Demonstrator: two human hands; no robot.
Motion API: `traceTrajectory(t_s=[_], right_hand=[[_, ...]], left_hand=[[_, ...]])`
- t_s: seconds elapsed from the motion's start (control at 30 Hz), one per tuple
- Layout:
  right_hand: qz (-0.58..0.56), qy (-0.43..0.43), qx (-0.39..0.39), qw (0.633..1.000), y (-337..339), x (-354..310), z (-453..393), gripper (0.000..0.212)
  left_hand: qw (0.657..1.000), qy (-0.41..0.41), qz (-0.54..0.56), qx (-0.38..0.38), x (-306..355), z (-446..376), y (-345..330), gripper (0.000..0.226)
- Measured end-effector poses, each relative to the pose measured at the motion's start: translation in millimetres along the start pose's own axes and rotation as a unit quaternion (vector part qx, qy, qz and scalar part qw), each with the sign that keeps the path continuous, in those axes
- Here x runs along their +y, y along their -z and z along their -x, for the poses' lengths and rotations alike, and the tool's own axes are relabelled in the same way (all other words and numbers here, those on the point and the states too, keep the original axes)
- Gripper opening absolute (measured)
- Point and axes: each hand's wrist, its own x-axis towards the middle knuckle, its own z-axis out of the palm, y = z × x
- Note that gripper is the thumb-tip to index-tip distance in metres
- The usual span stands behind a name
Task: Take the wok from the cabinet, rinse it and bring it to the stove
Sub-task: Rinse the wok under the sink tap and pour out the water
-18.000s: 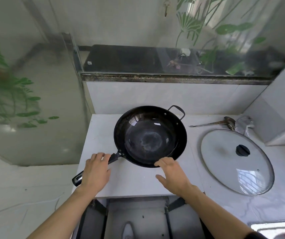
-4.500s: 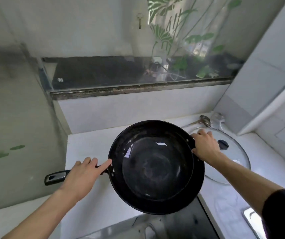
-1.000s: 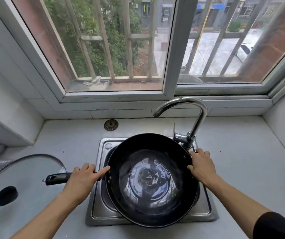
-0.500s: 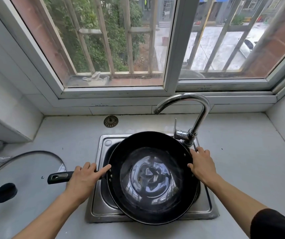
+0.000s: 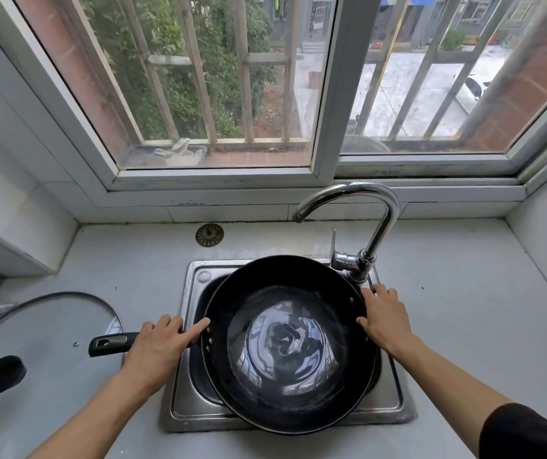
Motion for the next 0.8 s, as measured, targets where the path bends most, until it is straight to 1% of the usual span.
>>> traceTrajectory(t_s=[0.23, 0.3, 0.4, 0.47, 0.53, 0.63, 0.8], right_hand=[[0.024, 0.003, 0.023, 0.999, 1.8, -1.9, 2.9, 0.058], [0.011, 0.013, 0.049, 0.999, 1.1, -4.2, 3.7, 0.058], [-0.04, 0.063, 0.111, 0.991, 4.4, -13.7, 0.6, 0.057], [-0.068, 0.107, 0.131, 0.983, 11.3, -25.2, -4.8, 0.057], [-0.086, 0.13, 0.134, 0.979, 18.7, -37.2, -13.2, 0.056], [-0.105, 0.129, 0.131, 0.977, 25.9, -49.9, -30.5, 0.054], [-0.08, 0.114, 0.076, 0.987, 37.6, -60.4, -55.7, 0.064]], left_hand=[[1.0, 0.005, 0.013, -0.004, -1.1, 0.1, -2.4, 0.101], [1.0, 0.005, 0.016, -0.004, -1.6, 0.6, -3.1, 0.101], [1.0, 0.007, 0.013, -0.002, -1.4, 0.7, -3.0, 0.104], [1.0, 0.011, 0.01, 0.002, -1.3, 0.3, -2.9, 0.109], [1.0, 0.014, 0.009, 0.0, -1.9, -0.7, -3.3, 0.113], [1.0, 0.015, 0.008, -0.005, -2.3, -1.9, -4.6, 0.114], [1.0, 0.013, 0.011, 0.001, -3.5, -2.3, -5.9, 0.111]])
